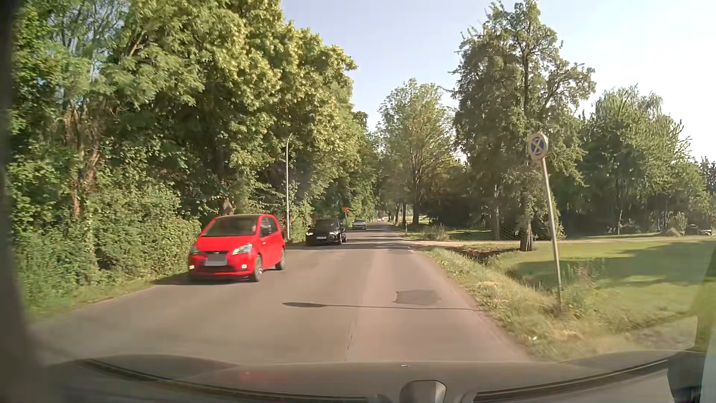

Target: Follow the waypoints while adhering to traffic rules and regulations

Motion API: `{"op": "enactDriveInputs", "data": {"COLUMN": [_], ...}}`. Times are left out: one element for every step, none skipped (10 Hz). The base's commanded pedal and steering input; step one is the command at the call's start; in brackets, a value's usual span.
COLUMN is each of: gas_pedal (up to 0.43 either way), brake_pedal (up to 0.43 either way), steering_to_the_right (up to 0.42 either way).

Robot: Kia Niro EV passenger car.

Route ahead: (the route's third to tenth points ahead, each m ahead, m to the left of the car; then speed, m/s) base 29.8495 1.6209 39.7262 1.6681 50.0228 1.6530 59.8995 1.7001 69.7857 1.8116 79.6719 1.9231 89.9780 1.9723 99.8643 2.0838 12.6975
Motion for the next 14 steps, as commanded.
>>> {"op": "enactDriveInputs", "data": {"gas_pedal": [0.197,0.197,0.197,0.209,0.209,0.209,0.209,0.209,0.209,0.209,0.209,0.209,0.209,0.209], "brake_pedal": [0.006,0.006,0.006,0.006,0.006,0.006,0.006,0.006,0.006,0.006,0.006,0.006,0.006,0.006], "steering_to_the_right": [0.006,0.002,0.002,0.002,-0.002,-0.006,-0.006,-0.008,-0.010,-0.007,-0.005,-0.005,-0.005,-0.006]}}
